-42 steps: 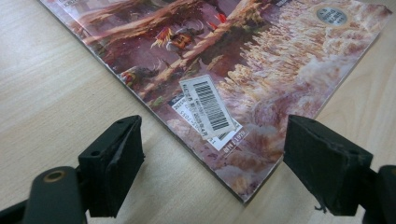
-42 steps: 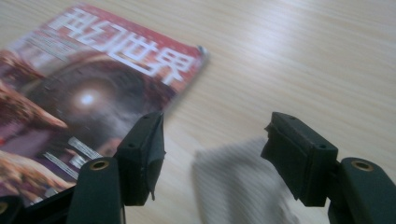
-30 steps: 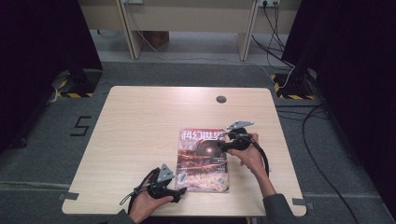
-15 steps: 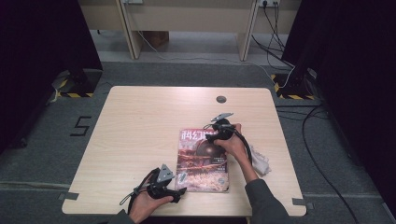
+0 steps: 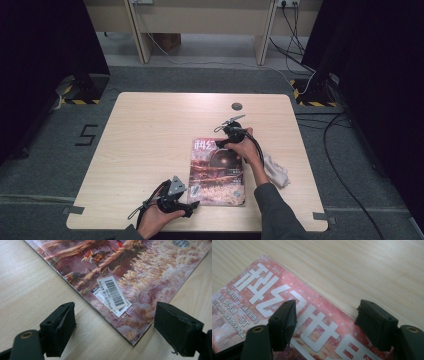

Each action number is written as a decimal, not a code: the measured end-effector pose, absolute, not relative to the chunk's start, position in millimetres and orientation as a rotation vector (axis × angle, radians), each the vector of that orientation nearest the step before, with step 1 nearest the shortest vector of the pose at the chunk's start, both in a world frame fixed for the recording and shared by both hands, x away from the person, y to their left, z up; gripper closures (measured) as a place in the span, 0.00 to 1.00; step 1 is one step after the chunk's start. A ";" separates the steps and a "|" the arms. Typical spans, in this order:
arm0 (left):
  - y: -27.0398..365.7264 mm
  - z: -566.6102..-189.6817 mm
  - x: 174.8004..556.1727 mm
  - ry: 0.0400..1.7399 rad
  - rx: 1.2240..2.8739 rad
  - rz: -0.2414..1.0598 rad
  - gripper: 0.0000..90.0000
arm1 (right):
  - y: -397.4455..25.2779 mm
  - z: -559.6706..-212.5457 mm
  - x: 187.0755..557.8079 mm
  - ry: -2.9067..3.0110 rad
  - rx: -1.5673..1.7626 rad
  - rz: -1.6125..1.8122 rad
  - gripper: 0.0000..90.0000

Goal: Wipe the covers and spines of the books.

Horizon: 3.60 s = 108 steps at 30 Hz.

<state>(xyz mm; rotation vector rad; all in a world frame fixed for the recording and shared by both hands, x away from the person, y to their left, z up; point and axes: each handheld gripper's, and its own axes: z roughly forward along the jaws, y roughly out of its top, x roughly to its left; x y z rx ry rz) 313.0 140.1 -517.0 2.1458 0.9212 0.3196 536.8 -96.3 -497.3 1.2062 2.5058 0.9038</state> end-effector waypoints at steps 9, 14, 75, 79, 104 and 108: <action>148.0 -515.1 314.7 0.976 2.162 0.329 0.16 | -101.7 -498.1 531.2 2.510 1.203 0.914 0.34; 162.0 -512.1 319.2 1.035 2.180 0.342 0.15 | -105.4 -496.2 525.2 2.532 1.192 0.883 0.33; 197.6 -506.2 356.6 1.199 2.121 0.550 0.26 | -140.7 -490.5 387.6 2.611 1.117 0.830 0.40; 201.1 -506.4 362.4 1.227 2.106 0.553 0.26 | -145.9 -491.2 396.9 2.519 1.192 0.871 0.38; 185.7 -503.9 329.7 1.101 2.201 0.554 0.19 | -126.4 -495.3 386.6 2.525 1.103 0.859 0.38; 202.1 -504.0 340.8 1.166 2.181 0.583 0.19 | -118.4 -492.7 370.3 2.570 1.030 0.828 0.39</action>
